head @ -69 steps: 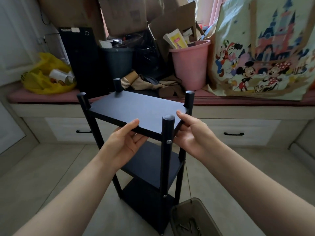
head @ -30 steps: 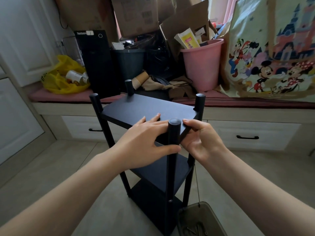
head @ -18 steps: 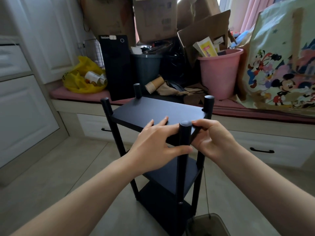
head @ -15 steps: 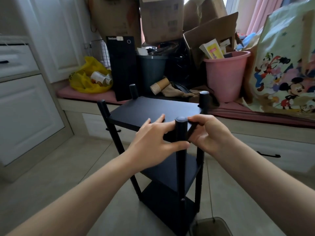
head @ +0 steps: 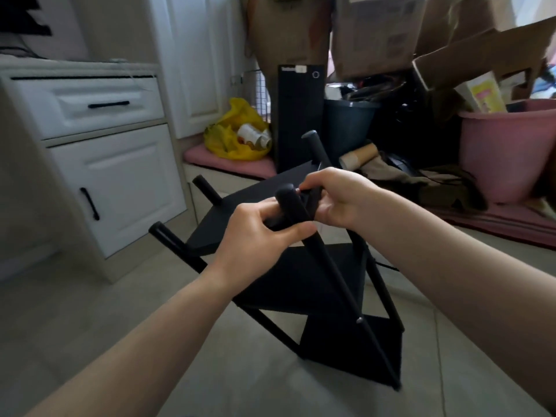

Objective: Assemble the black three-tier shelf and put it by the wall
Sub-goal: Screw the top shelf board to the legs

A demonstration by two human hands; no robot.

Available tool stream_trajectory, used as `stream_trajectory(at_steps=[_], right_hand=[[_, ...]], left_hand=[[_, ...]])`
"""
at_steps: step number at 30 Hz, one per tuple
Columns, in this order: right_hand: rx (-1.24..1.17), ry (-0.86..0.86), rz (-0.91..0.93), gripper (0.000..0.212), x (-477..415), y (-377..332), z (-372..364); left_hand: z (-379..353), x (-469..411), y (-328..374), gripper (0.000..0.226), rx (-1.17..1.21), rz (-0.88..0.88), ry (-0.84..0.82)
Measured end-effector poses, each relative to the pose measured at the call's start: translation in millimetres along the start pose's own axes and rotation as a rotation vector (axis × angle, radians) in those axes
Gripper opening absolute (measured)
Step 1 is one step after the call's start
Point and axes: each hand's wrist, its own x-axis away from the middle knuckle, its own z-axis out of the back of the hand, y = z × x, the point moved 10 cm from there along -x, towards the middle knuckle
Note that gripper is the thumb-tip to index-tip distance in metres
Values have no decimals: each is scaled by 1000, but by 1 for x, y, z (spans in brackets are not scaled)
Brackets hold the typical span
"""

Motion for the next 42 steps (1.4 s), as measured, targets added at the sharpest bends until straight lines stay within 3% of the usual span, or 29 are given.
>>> stream_trajectory(at_steps=[7,9,13,16,20,25,30,34,42], right_hand=[[197,11,6,54,-35,28,-63],[269,-2,11,50,-41,36,-79],[414,-25,-10,13,-50,54,-102],[454,-20,-22,25,-58,70,-103],[495,-19,-61,17,-70,101,-90],[638,79,-85,31,-89,139,-54],[789,86,-138,26,-107,193,-21],[874,96,-183,34,-123,239,2],[898,102,-250,33,-145,297,22]], left_hand=[[66,22,-39,29,104,82,123],[81,31,-52,33,132,118,162],[101,47,-79,41,209,196,237],[101,58,-100,34,265,241,266],[84,77,-134,48,360,313,318],[57,94,-179,62,435,419,288],[32,123,-231,53,456,592,247],[12,148,-269,44,463,733,237],[-3,184,-319,68,447,932,250]])
